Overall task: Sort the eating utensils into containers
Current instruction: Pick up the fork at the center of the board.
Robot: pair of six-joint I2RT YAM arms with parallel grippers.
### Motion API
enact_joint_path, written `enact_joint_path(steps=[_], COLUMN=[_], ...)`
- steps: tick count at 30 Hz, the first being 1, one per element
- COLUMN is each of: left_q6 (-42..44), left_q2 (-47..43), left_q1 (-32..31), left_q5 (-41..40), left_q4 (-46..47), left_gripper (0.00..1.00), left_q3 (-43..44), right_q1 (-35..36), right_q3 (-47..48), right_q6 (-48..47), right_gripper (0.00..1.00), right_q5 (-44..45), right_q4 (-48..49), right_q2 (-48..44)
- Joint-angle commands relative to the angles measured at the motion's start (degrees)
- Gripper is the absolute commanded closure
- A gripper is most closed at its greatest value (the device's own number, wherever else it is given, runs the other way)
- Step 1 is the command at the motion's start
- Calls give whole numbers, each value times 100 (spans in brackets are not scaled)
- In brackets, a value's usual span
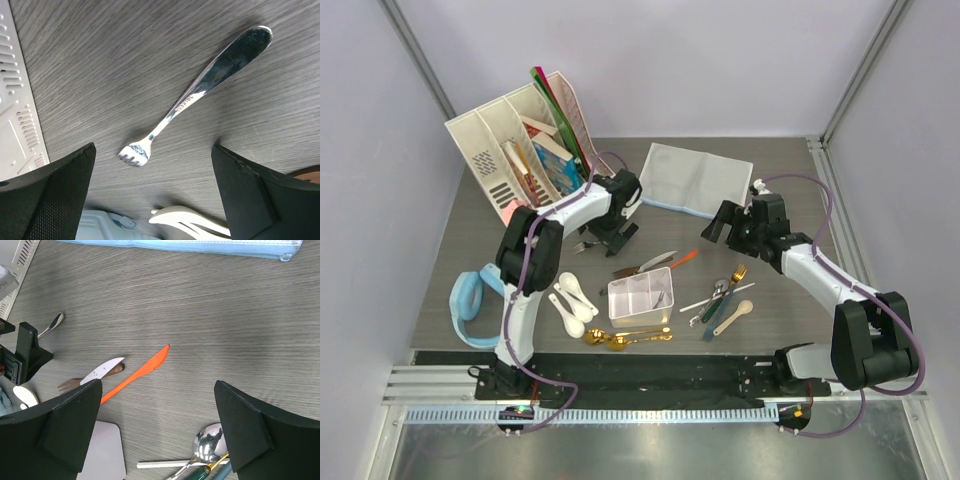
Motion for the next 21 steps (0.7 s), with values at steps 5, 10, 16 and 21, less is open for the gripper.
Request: enact_joint_path(steps=[5,10,16,21], left_q6=[107,37,-7,-324], left_q2=[462,427,602,436], left_q1=[92,189,408,435], left_q5=[1006,1593,2026,2175], left_q4=[137,-21,-319,-320], left_gripper=[6,10,19,31], left_q3=[-128,-243,-33,-145], right_q1=[5,5,5,-3], right_q3=[-15,-86,2,-7], right_q6=[59,68,147,112], right_gripper=[0,0,0,0], right_q5=[-80,-97,-238,-123], right_q4=[170,188,188,144], right_q2=[-220,-238,-369,-414])
